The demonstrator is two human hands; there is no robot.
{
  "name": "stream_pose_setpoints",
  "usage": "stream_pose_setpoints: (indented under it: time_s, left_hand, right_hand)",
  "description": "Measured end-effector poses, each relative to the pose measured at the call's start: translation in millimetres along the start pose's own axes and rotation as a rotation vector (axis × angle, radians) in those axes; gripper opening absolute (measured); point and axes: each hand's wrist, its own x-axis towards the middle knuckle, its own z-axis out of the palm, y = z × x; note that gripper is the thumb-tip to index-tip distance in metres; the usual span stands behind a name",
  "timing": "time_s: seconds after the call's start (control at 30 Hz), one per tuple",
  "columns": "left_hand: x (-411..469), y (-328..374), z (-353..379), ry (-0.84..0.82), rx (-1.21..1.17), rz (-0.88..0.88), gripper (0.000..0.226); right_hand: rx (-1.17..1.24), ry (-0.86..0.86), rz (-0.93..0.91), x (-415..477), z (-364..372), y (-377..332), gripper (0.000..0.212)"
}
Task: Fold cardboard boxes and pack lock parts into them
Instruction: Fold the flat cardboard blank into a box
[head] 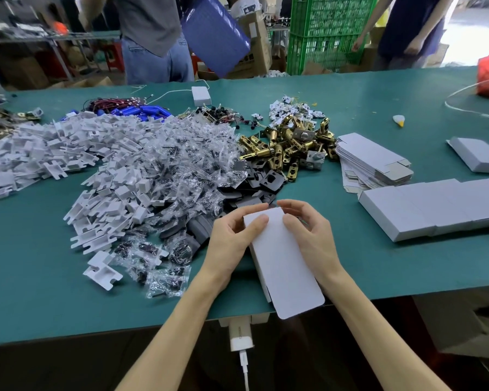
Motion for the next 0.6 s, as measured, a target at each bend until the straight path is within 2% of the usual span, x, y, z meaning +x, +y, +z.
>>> stream_pose_setpoints:
  time_s: [0.23,0.4,0.6]
  left_hand:
    - [1.2,-4.0,0.7,-0.004,0.000,0.001,0.017]
    - [-0.1,-1.7,2.0,0.024,0.010,-0.002,0.017]
    - [1.4,-0.6,-1.8,0.158,-0.105,-0.051,0.017]
  right_hand:
    - [-0.019,-0.008,0.000,-0.8,-0.3,-0.6,0.023]
    - [-0.007,-0.015,0.013,-1.7,-0.5,-0.4,0.022]
    - [0.071,-0.117,0.064,-2.9,4.0,-5.5,0.026]
